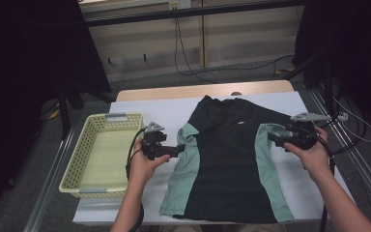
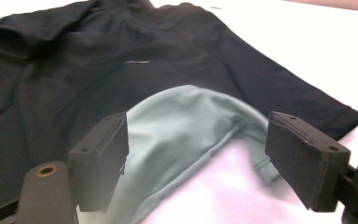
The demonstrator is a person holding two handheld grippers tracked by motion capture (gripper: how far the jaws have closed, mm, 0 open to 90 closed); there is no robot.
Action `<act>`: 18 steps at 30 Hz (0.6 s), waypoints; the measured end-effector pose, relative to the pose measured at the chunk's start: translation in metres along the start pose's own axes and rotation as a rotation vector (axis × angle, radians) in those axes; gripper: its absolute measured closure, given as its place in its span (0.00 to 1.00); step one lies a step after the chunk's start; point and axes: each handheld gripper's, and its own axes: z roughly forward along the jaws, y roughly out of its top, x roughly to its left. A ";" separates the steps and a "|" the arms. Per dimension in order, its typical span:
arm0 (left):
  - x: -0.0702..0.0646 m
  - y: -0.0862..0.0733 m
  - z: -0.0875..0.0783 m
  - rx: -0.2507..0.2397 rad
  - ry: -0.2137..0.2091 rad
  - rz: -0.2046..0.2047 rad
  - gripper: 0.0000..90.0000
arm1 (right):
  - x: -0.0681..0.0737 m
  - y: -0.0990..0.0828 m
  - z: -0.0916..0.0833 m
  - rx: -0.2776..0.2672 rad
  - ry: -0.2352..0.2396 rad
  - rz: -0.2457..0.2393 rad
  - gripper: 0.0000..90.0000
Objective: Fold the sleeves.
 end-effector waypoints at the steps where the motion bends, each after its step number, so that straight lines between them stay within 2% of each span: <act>1: -0.001 0.000 0.000 0.000 -0.003 -0.001 0.10 | -0.002 0.001 0.002 0.004 -0.008 0.002 0.24; 5: -0.002 -0.001 0.001 0.011 -0.010 0.004 0.10 | -0.007 0.003 0.010 0.028 -0.040 0.001 0.25; 7: -0.002 -0.001 0.000 0.017 -0.023 0.012 0.10 | -0.011 0.004 0.012 0.027 -0.044 0.019 0.25; 10: -0.003 -0.001 -0.001 0.020 -0.017 0.019 0.09 | -0.016 0.006 0.014 0.016 -0.037 0.047 0.25; 18: -0.004 -0.002 0.000 0.027 -0.028 0.035 0.09 | -0.028 0.013 0.019 0.045 -0.118 0.040 0.28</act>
